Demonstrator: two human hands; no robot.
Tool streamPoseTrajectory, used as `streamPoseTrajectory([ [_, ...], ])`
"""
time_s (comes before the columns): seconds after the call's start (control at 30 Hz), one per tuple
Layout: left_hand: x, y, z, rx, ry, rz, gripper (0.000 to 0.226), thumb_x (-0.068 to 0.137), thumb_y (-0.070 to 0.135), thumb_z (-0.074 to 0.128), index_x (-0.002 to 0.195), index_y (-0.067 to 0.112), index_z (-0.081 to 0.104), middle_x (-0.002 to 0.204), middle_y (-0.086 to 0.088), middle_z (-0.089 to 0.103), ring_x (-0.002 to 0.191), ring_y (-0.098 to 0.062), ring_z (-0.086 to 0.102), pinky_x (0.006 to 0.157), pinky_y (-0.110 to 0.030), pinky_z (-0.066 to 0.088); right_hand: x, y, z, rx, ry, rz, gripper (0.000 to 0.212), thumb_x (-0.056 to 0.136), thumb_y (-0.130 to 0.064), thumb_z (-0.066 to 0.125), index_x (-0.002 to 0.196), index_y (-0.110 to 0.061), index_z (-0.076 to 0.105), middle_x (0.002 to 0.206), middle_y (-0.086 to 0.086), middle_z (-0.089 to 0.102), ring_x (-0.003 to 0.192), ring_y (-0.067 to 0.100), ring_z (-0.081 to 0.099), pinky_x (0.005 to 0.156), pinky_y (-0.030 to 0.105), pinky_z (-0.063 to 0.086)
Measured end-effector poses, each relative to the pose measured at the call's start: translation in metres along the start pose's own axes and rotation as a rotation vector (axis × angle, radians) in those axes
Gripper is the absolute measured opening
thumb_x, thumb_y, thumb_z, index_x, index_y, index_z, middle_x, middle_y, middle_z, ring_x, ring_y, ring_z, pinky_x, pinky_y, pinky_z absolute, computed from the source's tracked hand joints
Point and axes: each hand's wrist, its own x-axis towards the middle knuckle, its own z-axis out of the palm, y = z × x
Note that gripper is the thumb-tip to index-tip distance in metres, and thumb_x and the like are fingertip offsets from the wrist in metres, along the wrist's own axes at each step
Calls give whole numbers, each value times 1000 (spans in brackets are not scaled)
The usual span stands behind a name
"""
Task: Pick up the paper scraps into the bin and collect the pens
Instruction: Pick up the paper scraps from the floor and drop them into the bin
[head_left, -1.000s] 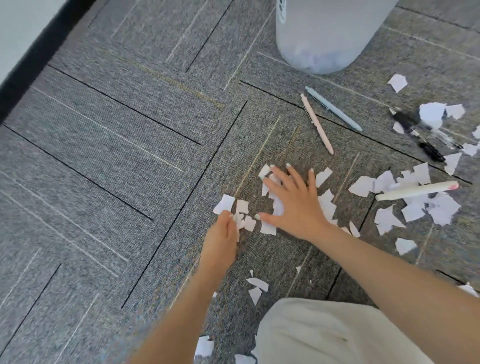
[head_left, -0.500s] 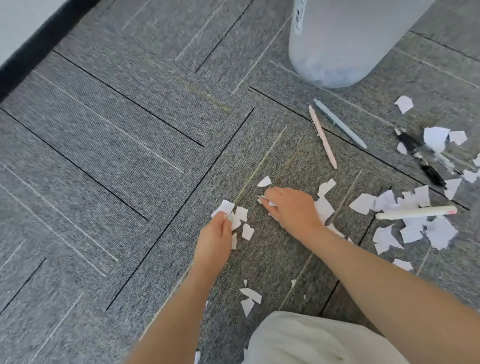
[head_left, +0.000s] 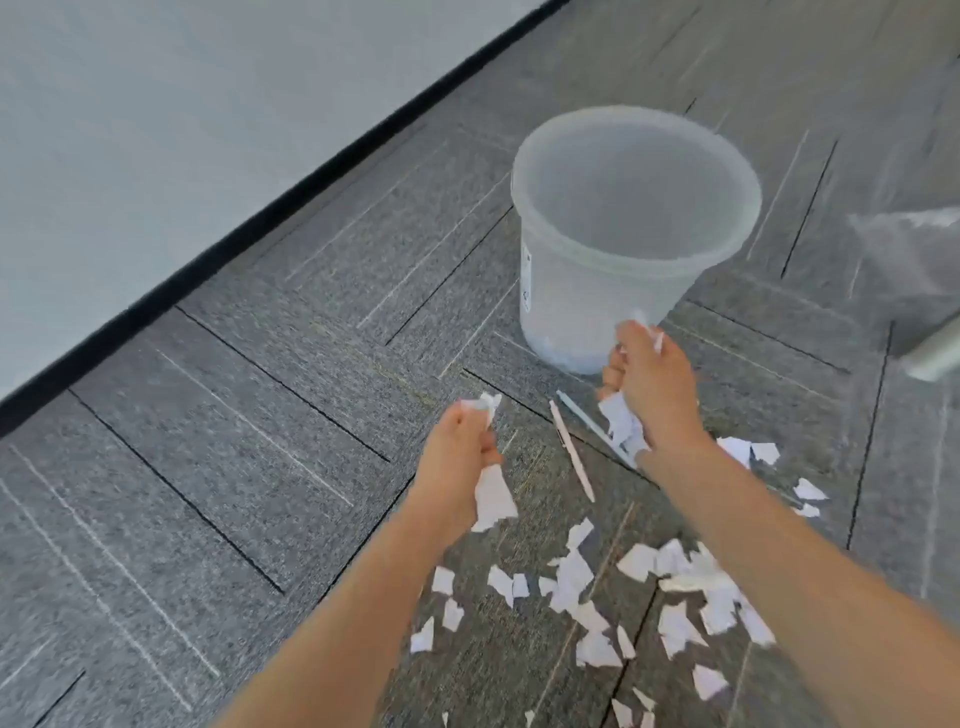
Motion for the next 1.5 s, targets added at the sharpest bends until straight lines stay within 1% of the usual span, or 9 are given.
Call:
streamPoseTrajectory([
  [0.27,50,204,88,-219,-95,344,37,94,8,32,58,18,29,40,8,30,29,-7,26,37,-13,22,124,-143,4,322,169,-220,30,93,-17,47,64,-19,37,56,-1,30,37,7,28,40,18,26],
  [0.43,95,216,122,229,165,428,29,96,7,28,118,3,48,118,-16,57,106,-31,57,82,-37,45,181,-111,-1,97,205,-103,28,91,-28,41,65,-18,40,60,-1,35,50,14,32,52,25,28],
  [0.57,130,195,117,600,120,484,38,96,6,29,133,9,40,118,-11,54,101,-29,52,80,-32,39,195,-77,-3,-33,22,20,41,91,-44,45,122,-16,44,106,-2,56,91,20,54,81,33,43],
  [0.67,150,187,119,762,46,447,45,98,26,35,142,14,31,140,-15,42,119,-30,46,103,-39,37,200,-68,-1,-96,14,11,65,87,-39,57,140,-14,28,135,4,44,115,25,49,94,40,44],
  [0.77,156,184,126,940,80,433,59,94,54,21,137,19,41,142,-12,40,132,-33,32,111,-47,22,202,-67,0,-200,-14,-106,34,92,-36,50,114,-9,51,97,4,57,83,20,53,61,25,41],
  [0.93,155,180,128,857,165,473,37,97,28,27,107,16,60,124,-11,57,115,-32,47,102,-44,36,214,-70,-3,-50,69,-11,42,97,-29,33,66,-15,56,69,-2,52,59,10,45,53,23,33],
  [1.1,157,171,128,857,196,561,6,88,15,50,89,20,47,90,1,55,99,-29,56,88,-40,46,212,-67,-8,163,111,36,20,91,-7,45,76,-20,49,73,1,54,55,6,50,50,18,37],
  [1.3,140,166,123,728,39,615,26,91,31,53,66,28,60,64,13,59,48,-2,45,53,-23,33,204,-74,-11,259,255,40,46,95,-37,35,61,-14,54,51,3,41,36,15,36,40,23,31],
  [1.5,112,153,139,699,-163,600,33,64,67,54,72,36,61,78,21,63,88,-9,60,94,-37,44,201,-76,-16,371,317,122,49,94,-45,30,62,-16,53,62,1,46,54,16,43,57,26,38],
])
